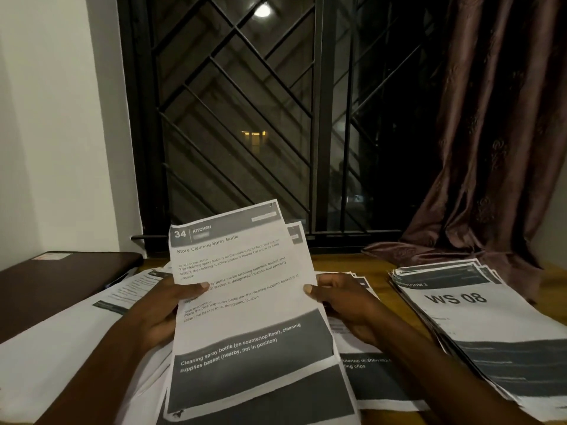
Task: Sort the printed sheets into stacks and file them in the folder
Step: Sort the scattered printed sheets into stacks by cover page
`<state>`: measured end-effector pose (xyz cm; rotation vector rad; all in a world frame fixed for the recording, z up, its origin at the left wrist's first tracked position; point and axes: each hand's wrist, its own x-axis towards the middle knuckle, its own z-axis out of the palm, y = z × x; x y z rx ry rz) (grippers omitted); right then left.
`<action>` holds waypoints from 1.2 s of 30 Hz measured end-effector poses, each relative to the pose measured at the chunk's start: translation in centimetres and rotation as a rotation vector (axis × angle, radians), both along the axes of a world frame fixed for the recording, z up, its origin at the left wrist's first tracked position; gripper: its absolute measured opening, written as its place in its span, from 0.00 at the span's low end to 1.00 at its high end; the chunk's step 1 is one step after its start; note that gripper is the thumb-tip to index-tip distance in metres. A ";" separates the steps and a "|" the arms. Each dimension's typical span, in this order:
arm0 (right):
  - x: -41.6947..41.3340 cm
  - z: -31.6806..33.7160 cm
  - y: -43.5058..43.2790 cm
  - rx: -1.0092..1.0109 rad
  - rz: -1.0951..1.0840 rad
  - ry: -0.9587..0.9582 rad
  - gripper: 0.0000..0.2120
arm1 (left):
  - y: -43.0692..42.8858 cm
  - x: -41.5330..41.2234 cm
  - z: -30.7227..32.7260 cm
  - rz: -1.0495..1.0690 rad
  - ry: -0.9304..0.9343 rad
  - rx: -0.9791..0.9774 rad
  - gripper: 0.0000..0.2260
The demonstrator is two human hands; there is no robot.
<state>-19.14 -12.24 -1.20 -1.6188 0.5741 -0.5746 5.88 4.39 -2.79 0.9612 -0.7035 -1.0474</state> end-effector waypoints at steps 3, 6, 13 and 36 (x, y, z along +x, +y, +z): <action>0.1 -0.4 -0.9 0.034 -0.157 -0.121 0.12 | -0.2 0.1 -0.2 0.000 0.015 0.001 0.33; -0.3 -0.8 -2.0 0.062 -0.242 -0.201 0.16 | -0.7 0.0 -0.5 0.044 -0.038 0.031 0.30; -1.9 -0.9 -6.0 -0.201 -0.504 -0.107 0.05 | 0.1 1.2 -0.5 0.157 0.009 0.031 0.31; -9.0 3.9 -8.8 -0.497 -0.987 -0.212 0.10 | 0.2 0.8 -0.6 0.308 -0.235 0.125 0.15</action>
